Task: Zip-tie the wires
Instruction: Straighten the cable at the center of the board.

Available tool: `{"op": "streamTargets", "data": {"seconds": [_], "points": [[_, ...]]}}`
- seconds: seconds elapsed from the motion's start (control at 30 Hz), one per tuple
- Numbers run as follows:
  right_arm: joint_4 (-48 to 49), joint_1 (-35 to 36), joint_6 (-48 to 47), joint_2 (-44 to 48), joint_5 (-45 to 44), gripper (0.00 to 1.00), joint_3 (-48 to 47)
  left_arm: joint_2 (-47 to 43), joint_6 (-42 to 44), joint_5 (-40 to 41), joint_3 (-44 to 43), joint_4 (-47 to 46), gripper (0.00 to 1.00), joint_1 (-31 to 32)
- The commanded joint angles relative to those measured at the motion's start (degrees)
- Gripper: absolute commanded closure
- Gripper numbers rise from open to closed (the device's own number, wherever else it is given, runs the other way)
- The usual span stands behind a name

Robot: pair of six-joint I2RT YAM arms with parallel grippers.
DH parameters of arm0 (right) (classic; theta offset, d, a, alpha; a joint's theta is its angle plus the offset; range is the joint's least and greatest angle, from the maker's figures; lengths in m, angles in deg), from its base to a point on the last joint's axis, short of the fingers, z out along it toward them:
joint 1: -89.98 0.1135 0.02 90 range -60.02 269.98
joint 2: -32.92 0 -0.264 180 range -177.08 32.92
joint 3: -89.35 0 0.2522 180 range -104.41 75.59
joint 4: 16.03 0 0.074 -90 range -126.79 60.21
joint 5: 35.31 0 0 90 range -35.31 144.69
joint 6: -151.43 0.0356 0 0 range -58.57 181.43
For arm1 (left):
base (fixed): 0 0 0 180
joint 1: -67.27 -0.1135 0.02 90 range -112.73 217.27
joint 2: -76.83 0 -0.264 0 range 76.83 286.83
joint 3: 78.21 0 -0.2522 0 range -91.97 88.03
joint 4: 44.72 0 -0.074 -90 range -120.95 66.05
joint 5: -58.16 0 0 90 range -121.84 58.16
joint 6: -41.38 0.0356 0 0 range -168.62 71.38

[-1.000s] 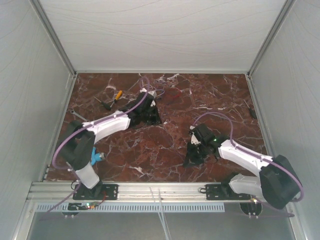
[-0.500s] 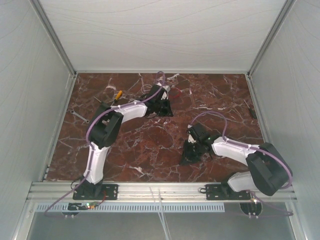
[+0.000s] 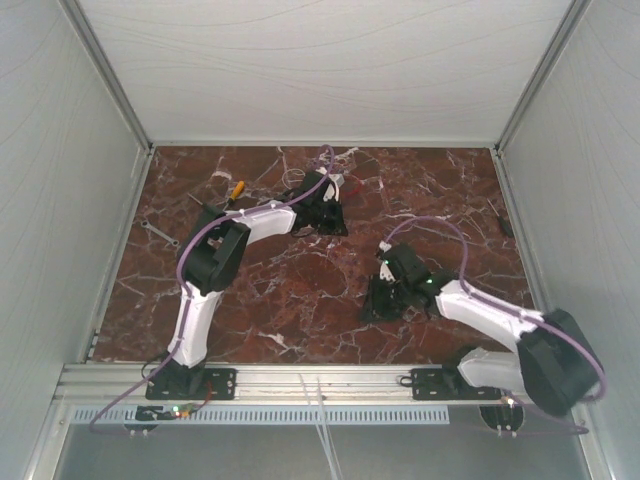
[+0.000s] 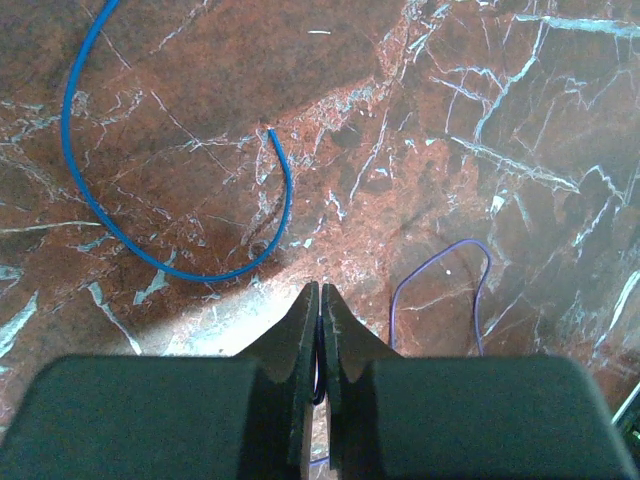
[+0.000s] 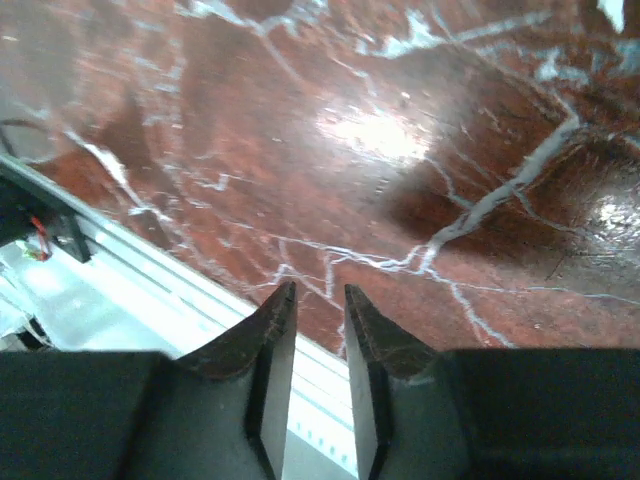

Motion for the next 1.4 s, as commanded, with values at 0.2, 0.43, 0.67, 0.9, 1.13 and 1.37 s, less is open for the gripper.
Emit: {"op": "streamTargets", "data": {"seconds": [0.2, 0.43, 0.67, 0.9, 1.13, 1.37], "points": [[0.94, -3.30, -1.58, 4.42, -14.69, 0.49, -11.84, -2.63, 1.14, -3.19, -0.19, -2.63, 1.00, 0.43], [3.57, -7.08, -5.23, -13.81, -16.19, 0.52, -23.23, -2.62, 1.39, -3.82, -0.20, -2.52, 1.00, 0.47], [5.01, -8.48, -7.03, -24.29, -16.66, 0.54, -28.27, -2.75, 2.06, -4.28, -0.23, -2.21, 1.00, 0.32], [6.85, -9.03, -8.27, -30.25, -13.71, 0.59, -30.39, -2.68, 2.92, -4.59, -0.03, -1.89, 1.00, 0.39], [6.64, -9.00, -8.47, -32.67, -12.76, 0.78, -31.75, -2.64, 3.05, -4.77, 0.32, -2.16, 1.00, 0.29], [5.43, -8.91, -8.36, -30.44, -12.28, 1.00, -29.97, -2.77, 2.93, -4.38, 0.12, -2.11, 1.00, 0.14]]}}
